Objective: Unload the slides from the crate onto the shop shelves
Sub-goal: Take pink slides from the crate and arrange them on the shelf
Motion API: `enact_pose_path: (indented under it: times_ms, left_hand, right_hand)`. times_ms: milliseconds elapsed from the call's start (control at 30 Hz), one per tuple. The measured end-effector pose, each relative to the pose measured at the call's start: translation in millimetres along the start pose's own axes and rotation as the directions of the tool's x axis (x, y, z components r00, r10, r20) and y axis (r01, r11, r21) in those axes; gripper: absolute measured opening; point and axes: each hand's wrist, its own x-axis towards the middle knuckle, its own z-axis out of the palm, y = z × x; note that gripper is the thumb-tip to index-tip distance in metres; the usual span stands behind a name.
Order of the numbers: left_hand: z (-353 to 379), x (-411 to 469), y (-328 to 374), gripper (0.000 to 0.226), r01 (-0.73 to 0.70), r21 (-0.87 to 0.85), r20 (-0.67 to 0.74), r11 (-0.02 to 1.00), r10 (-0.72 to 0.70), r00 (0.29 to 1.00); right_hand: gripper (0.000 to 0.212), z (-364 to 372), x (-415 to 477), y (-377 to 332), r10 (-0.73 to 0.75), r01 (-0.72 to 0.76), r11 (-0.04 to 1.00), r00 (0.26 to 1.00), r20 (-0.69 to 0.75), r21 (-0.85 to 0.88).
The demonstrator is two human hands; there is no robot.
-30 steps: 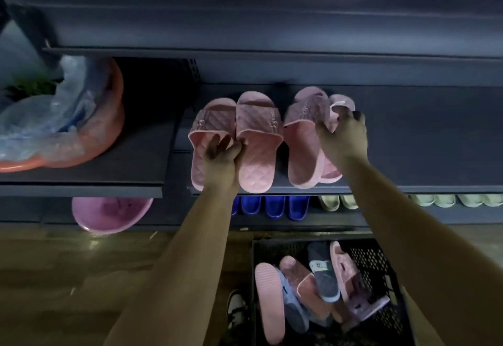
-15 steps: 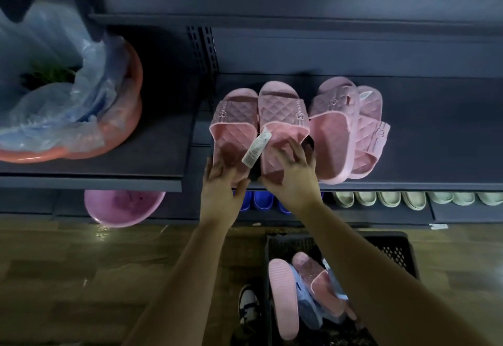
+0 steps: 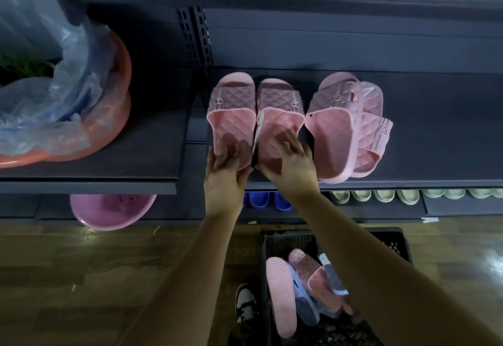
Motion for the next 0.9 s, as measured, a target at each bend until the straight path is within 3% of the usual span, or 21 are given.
enact_pose_path:
  times_ms: [133, 233, 333, 433, 500, 600, 667, 800, 900]
  left_hand:
    - [3, 6, 2, 0.038, -0.072, 0.045, -0.032, 0.996, 0.073, 0.997]
    - [3, 2, 14, 0.042, -0.115, 0.068, -0.166, 0.991, 0.125, 0.978]
    - [3, -8, 47, 0.037, -0.191, -0.055, -0.358, 0.980, 0.160, 0.920]
    - [13, -14, 87, 0.029, -0.301, -0.268, -0.282, 0.915, 0.224, 0.933]
    - [26, -15, 109, 0.042, -0.235, -0.371, -0.093, 0.898, 0.216, 0.972]
    - [47, -12, 137, 0.072, -0.091, -0.378, 0.131, 0.921, 0.151, 0.980]
    - [55, -9, 150, 0.081, 0.031, -0.376, 0.161, 0.926, 0.033, 0.986]
    - [58, -5, 168, 0.070, 0.279, -0.469, 0.172, 0.838, -0.224, 0.959]
    - [60, -9, 179, 0.069, 0.332, -0.551, 0.133, 0.766, -0.313, 0.940]
  right_hand:
    - [0.065, -13, -6, -4, -0.053, 0.051, 0.998, 0.998, 0.032, 0.048]
    - [0.035, -41, -28, 6, -0.186, 0.253, 0.950, 0.930, -0.317, 0.183]
    - [0.024, -76, -40, 37, -0.049, 0.240, 0.932, 0.826, -0.562, 0.271]
    - [0.028, -94, -22, 90, 0.114, 0.076, 0.960, 0.774, -0.623, 0.270]
    - [0.033, -98, -5, 122, 0.135, -0.015, 0.976, 0.826, -0.547, 0.218]
    - [0.032, -98, 6, 147, 0.099, -0.047, 0.991, 0.898, -0.428, 0.129]
    - [0.024, -98, 3, 149, 0.090, -0.037, 0.991, 0.895, -0.436, 0.129]
    - [0.023, -94, -11, 140, 0.189, -0.021, 0.935, 0.874, -0.448, 0.354]
    - [0.027, -107, -20, 128, 0.231, -0.010, 0.859, 0.900, -0.370, 0.513]
